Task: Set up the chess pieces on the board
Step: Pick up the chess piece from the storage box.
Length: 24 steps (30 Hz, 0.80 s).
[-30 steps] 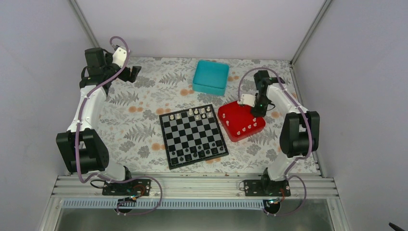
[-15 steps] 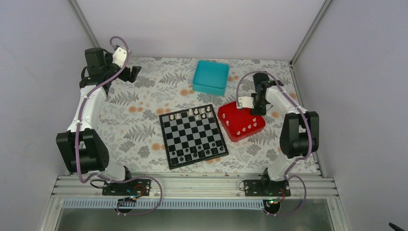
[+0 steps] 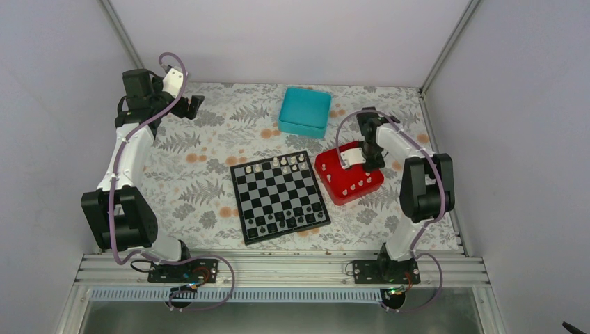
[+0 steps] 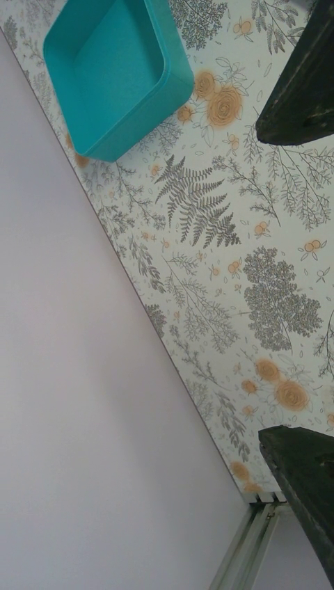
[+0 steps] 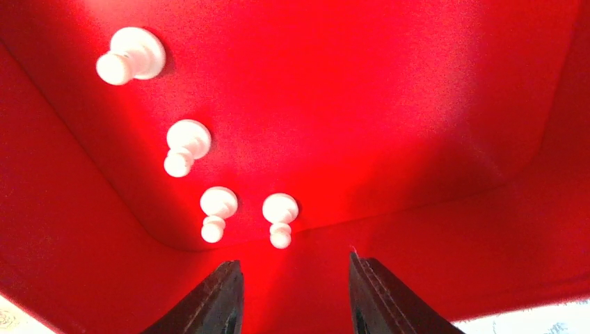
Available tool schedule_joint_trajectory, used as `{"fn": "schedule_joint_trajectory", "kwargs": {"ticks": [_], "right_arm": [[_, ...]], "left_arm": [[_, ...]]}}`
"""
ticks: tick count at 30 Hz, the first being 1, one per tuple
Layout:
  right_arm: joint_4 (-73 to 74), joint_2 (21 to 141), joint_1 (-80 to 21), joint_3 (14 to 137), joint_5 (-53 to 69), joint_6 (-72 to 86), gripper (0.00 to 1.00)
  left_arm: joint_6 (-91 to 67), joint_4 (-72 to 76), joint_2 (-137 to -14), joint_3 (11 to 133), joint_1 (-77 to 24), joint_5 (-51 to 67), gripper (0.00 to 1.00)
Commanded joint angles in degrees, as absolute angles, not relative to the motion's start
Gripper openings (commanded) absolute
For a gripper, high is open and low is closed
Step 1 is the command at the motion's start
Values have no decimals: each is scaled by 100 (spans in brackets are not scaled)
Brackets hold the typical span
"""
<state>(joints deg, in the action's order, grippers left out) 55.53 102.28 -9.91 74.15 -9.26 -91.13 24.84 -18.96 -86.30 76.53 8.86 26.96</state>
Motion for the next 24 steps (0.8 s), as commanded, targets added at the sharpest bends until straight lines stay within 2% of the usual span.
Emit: {"fn": "schedule_joint_trajectory", "kwargs": {"ticks": [1, 18, 24], "right_arm": [[5866, 10414, -1079, 7447, -1221, -9352, 41], [5351, 10663, -1110, 7109, -1235, -9327, 38], [5178, 10770, -1118, 7048, -1334, -9314, 32]], "left_arm": [[2536, -1857, -8530, 7612, 914, 2681, 100], [2549, -1852, -8587, 7593, 914, 2678, 100], [2549, -1871, -8598, 7625, 914, 2685, 100]]}}
